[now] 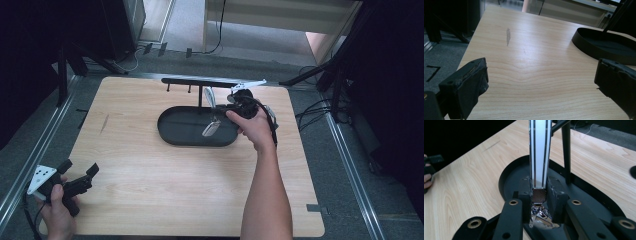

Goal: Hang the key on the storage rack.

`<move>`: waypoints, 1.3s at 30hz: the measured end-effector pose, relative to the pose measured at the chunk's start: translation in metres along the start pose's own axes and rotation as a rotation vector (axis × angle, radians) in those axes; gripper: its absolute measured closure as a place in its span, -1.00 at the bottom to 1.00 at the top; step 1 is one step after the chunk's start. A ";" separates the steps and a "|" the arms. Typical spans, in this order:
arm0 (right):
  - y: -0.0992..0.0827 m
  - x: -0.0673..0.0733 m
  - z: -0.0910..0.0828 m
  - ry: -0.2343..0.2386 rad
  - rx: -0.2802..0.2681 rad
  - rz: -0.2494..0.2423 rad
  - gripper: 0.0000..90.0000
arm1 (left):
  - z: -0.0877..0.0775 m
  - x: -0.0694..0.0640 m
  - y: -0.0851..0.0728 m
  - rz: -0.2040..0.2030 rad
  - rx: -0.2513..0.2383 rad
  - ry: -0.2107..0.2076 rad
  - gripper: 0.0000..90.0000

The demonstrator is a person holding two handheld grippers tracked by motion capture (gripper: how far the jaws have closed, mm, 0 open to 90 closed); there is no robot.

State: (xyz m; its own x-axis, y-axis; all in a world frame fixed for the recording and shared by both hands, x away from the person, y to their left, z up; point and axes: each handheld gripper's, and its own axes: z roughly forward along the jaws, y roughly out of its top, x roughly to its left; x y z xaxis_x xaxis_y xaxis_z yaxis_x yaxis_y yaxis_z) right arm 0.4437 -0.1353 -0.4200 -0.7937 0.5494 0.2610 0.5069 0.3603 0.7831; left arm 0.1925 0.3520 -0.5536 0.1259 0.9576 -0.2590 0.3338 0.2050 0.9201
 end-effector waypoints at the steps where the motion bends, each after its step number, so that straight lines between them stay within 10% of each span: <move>1: 0.000 -0.002 0.001 -0.006 -0.008 0.010 0.68 | 0.000 0.000 0.000 0.001 -0.001 -0.001 -1.00; 13: -0.002 -0.011 0.007 -0.088 -0.023 0.086 0.67 | 0.000 0.000 0.000 0.005 0.002 0.000 -1.00; 20: -0.003 -0.014 0.007 -0.245 -0.021 0.120 0.65 | 0.000 0.000 0.000 0.006 0.001 -0.001 -1.00; 39: -0.037 -0.024 -0.026 -0.352 0.048 0.095 0.43 | 0.001 -0.001 0.000 0.012 0.001 0.004 -1.00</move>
State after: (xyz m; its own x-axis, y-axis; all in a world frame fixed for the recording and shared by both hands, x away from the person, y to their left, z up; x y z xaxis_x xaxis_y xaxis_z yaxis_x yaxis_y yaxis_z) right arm 0.4360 -0.1811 -0.4405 -0.5825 0.8047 0.1146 0.5946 0.3258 0.7351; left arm 0.1930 0.3508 -0.5534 0.1265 0.9609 -0.2464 0.3331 0.1928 0.9230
